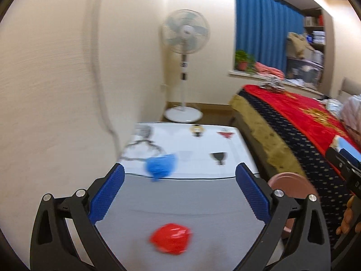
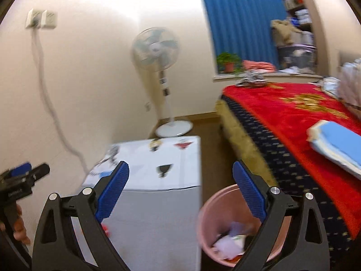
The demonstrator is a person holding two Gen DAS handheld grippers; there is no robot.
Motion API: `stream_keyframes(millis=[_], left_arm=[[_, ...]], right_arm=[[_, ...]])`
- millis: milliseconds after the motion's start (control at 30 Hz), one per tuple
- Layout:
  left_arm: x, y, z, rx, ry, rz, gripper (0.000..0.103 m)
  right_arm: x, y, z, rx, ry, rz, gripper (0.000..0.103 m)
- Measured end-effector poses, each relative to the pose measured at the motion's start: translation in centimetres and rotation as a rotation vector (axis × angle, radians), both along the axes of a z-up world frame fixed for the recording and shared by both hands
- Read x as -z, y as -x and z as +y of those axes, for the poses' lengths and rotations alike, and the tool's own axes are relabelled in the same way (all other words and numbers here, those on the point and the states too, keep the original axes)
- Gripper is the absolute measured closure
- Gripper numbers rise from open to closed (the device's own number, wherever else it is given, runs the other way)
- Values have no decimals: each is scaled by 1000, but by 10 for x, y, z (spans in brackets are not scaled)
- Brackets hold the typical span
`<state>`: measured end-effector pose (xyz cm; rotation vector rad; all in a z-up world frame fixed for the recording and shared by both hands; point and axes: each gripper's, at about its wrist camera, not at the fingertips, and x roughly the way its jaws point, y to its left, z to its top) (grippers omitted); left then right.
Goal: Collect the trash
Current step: 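Move both open grippers back over the ironing board, then grasp the red plastic bag with the right gripper and lift it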
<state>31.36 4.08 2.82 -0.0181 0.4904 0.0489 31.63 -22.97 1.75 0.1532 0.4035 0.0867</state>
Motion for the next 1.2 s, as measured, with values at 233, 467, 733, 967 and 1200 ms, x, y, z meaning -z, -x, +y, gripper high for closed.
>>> stream_keyframes(millis=[233, 467, 733, 967, 1200], left_arm=[[20, -6, 61, -147, 6, 23, 8], [33, -23, 78, -179, 10, 41, 8], [34, -28, 85, -183, -7, 27, 8], [37, -32, 95, -198, 14, 47, 8], [40, -35, 100, -203, 27, 64, 8]], right_arm=[[41, -13, 83, -221, 104, 74, 11], [92, -33, 137, -338, 146, 168, 11], [135, -38, 195, -465, 181, 236, 12], [160, -44, 223, -499, 209, 289, 12], [177, -48, 240, -519, 254, 320, 12]])
